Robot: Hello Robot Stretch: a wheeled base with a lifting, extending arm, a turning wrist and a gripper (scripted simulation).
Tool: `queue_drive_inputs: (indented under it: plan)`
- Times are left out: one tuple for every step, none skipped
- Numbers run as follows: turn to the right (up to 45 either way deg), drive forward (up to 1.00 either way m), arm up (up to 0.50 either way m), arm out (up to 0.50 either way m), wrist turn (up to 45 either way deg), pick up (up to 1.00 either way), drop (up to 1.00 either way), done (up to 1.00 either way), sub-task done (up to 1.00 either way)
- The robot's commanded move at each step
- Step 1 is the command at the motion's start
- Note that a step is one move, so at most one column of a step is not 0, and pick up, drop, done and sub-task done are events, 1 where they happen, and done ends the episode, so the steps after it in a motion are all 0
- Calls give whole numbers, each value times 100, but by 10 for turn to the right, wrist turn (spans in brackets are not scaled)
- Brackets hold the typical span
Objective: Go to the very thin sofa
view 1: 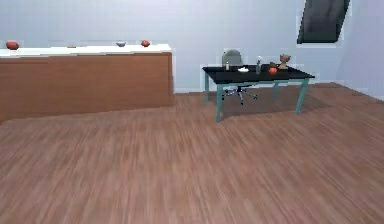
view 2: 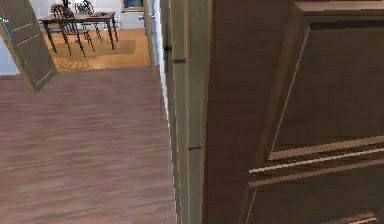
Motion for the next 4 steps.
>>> queue_drive_inputs:
  plan:
    - [60,0,0,0,0,0,0,0,0]
    - [0,45,0,0,0,0,0,0,0]
    - [450,0,0,0,0,0,0,0,0]
    - [270,0,0,0,0,0,0,0,0]
